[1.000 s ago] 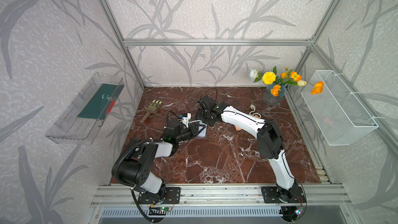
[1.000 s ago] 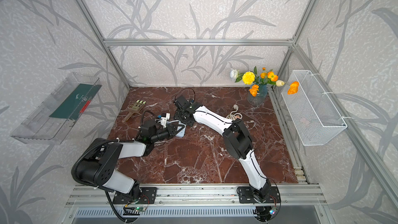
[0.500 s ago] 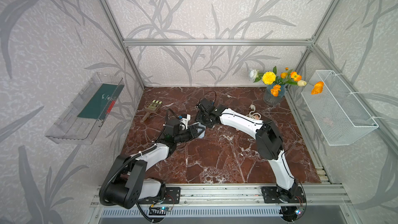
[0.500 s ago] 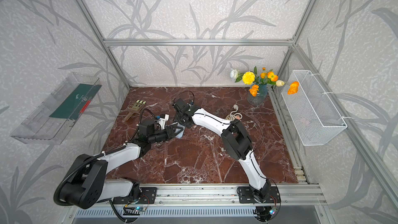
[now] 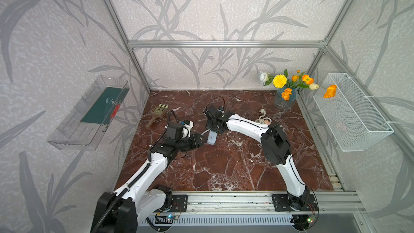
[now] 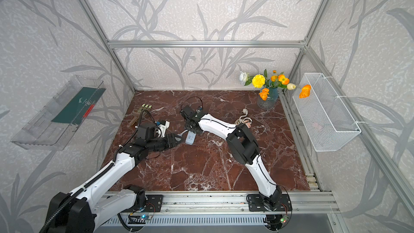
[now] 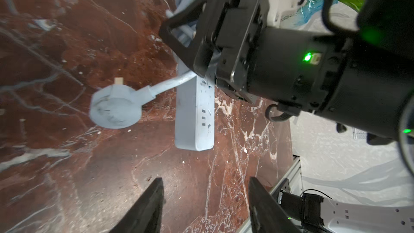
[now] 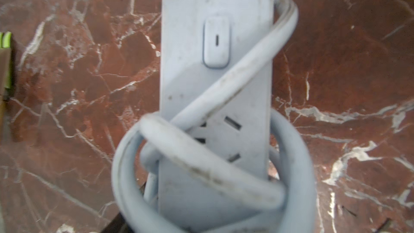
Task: Wrap the cord around the power strip
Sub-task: Place the power strip at the center of the board.
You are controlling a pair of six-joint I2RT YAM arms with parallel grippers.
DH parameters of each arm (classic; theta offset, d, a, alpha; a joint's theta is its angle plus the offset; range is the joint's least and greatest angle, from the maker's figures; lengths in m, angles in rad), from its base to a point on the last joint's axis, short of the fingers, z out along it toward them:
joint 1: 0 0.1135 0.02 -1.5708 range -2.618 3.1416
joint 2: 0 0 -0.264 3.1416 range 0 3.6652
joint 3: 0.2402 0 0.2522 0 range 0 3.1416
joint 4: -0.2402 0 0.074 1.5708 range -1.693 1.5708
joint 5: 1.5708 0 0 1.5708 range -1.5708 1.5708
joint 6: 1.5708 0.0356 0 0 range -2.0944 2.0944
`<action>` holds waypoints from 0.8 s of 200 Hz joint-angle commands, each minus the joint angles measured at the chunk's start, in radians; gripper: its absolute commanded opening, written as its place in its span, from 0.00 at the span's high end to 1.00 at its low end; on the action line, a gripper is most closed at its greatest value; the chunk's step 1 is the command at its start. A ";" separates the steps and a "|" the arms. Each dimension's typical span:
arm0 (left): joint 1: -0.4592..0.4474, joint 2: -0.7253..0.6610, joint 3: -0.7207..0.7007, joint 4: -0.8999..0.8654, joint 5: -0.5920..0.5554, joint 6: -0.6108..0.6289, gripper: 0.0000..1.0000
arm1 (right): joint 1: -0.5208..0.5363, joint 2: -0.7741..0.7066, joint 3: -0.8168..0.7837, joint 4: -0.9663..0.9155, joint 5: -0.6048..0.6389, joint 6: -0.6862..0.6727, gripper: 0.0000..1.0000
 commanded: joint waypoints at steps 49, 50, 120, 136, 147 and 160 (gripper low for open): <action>0.038 -0.035 0.059 -0.109 -0.063 0.068 0.41 | 0.023 0.039 -0.015 -0.011 0.075 -0.059 0.51; 0.038 -0.035 0.058 -0.110 -0.063 0.068 0.41 | 0.023 0.040 -0.015 -0.010 0.075 -0.059 0.51; 0.038 -0.026 0.046 -0.073 -0.050 0.056 0.41 | 0.024 0.071 -0.012 -0.031 0.064 -0.059 0.37; 0.038 -0.024 0.045 -0.070 -0.049 0.054 0.41 | 0.024 0.076 -0.009 -0.039 0.063 -0.057 0.33; 0.038 -0.024 0.046 -0.068 -0.047 0.055 0.41 | 0.023 0.077 -0.012 -0.038 0.061 -0.052 0.32; 0.038 -0.023 0.044 -0.065 -0.044 0.054 0.41 | 0.022 0.079 -0.016 -0.038 0.061 -0.049 0.31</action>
